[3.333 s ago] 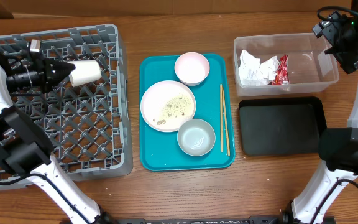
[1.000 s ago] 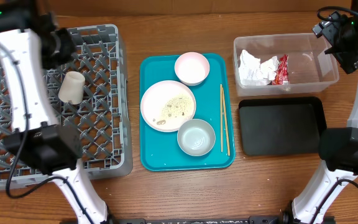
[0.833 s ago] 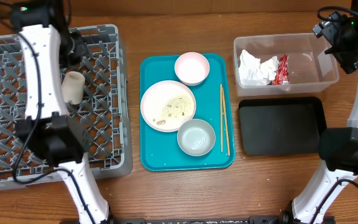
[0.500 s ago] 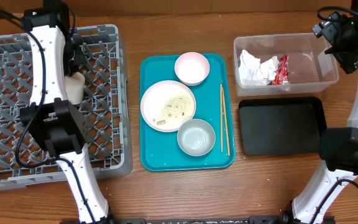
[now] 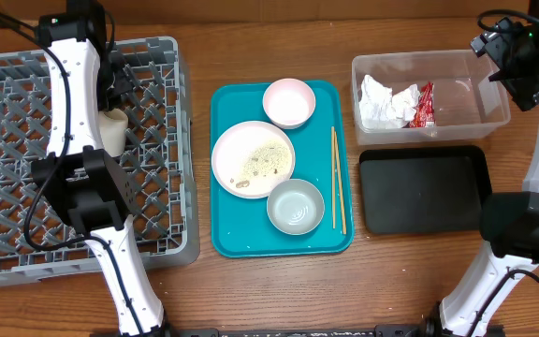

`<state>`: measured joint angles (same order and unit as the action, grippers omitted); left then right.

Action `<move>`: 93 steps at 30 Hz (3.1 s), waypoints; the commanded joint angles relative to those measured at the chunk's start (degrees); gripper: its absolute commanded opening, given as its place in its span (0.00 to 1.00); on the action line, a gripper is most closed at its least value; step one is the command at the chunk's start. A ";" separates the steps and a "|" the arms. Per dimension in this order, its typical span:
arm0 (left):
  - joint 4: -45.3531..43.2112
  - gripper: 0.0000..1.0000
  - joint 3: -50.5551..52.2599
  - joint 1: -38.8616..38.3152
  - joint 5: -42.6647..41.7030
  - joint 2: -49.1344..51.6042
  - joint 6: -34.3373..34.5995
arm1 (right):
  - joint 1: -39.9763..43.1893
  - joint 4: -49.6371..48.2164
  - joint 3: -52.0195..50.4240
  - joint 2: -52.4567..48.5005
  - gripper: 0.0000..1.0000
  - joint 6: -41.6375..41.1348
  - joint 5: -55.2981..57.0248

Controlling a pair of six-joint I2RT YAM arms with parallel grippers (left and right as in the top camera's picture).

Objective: Sort waste into correct bins and load items into the dishwasher
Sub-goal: 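Lower the cup upside down into the rack and release it, then reach the left gripper to the small bowl on the tray and grasp it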

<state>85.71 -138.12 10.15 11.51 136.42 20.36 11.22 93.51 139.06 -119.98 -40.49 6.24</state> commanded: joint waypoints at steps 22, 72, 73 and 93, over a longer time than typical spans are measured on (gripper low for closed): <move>11.13 0.04 -0.09 2.84 7.08 0.02 6.71 | 0.11 -0.20 0.07 0.37 1.00 -0.24 0.55; -2.16 0.56 27.45 -49.29 -21.14 -20.17 -5.90 | 0.11 -0.20 0.07 0.37 1.00 -0.24 0.55; -3.19 0.56 28.41 -50.40 -21.11 -20.17 -5.38 | 0.11 -0.20 0.07 0.37 1.00 -0.24 0.55; -13.75 0.52 45.88 -60.43 -13.22 -19.52 -1.05 | 0.11 -0.20 0.07 0.37 1.00 -0.24 0.55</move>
<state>72.58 -94.70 -50.19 -3.75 116.38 18.57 11.20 93.56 139.06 -119.98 -40.49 6.24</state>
